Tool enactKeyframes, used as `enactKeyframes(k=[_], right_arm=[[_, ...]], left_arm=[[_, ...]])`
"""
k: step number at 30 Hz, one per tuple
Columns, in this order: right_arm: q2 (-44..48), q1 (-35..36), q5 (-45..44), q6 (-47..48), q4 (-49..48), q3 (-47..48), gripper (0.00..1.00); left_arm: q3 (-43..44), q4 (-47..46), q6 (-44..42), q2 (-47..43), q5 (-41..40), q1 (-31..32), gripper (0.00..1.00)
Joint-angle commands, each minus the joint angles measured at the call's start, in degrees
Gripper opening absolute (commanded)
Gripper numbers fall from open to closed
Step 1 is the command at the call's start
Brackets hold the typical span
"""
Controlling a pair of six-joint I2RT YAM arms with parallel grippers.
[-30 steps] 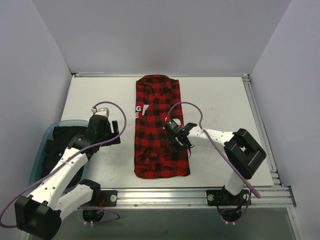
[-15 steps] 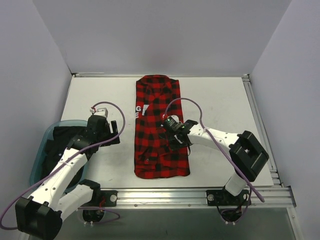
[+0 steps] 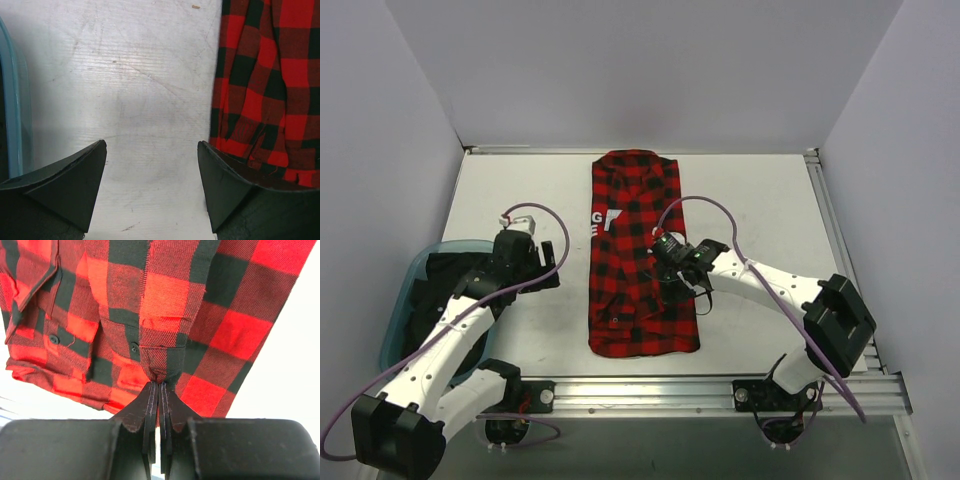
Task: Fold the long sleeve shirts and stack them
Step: Fold the shirt
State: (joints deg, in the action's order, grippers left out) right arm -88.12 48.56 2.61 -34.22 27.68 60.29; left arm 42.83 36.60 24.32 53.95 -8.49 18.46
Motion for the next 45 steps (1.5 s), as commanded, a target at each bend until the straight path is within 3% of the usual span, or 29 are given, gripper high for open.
enactKeyframes(k=[1,3,5,8,11,15,18,21,26,30,36,40,45], right_arm=[[2.07,0.66,0.82,-2.78,3.61,-1.49,0.0],[0.76,0.66,0.03,-2.96,3.61,-1.76,0.06],[-0.38,0.75,-0.15,-2.79,3.35,-1.76,0.21],[-0.48,0.75,-0.32,-1.73,3.34,-0.71,0.36],[1.01,-0.12,0.02,-0.68,3.34,0.52,0.43],[3.12,-3.37,3.08,1.16,1.86,2.02,0.41],[3.74,-6.98,6.95,1.08,-2.78,2.03,0.37],[3.39,-8.73,9.86,-1.02,-10.33,0.1,0.31],[-0.38,-9.53,13.99,-5.59,-20.46,-6.93,0.28],[-3.81,-9.44,14.97,-6.83,-26.44,-11.68,0.27],[-6.02,-9.88,13.3,-6.57,-27.24,-15.81,0.25],[-0.68,-10.15,12.33,-5.87,-25.23,-15.73,0.25],[7.94,-12.42,9.69,-4.72,-16.45,-15.73,0.29]], left_arm=[[0.15,-2.32,-0.85,0.01,1.11,-0.53,0.83],[0.06,-2.32,-0.85,0.1,1.37,-0.62,0.83],[0.06,-2.41,-0.94,0.36,1.81,-0.62,0.83],[-0.11,-2.41,-1.02,0.62,2.51,-0.53,0.83],[-0.11,-2.5,-1.2,0.98,3.65,-0.62,0.83],[0.15,-3.11,0.46,1.5,6.02,-0.53,0.83],[-0.2,-4.78,5.63,2.38,12.17,0.26,0.82],[-2.04,-8.38,11.87,3.7,14.38,4.82,0.79],[-4.06,-12.51,18.39,9.23,9.55,16.23,0.73],[-6.7,-16.9,22.26,13.36,8.93,20.29,0.64],[-7.23,-18.67,24.9,21.44,5.77,24.51,0.56],[-4.17,-12.19,25.17,23.75,3.93,25.74,0.56],[-2.93,-4.97,27.7,16.37,0.85,26.54,0.72]])
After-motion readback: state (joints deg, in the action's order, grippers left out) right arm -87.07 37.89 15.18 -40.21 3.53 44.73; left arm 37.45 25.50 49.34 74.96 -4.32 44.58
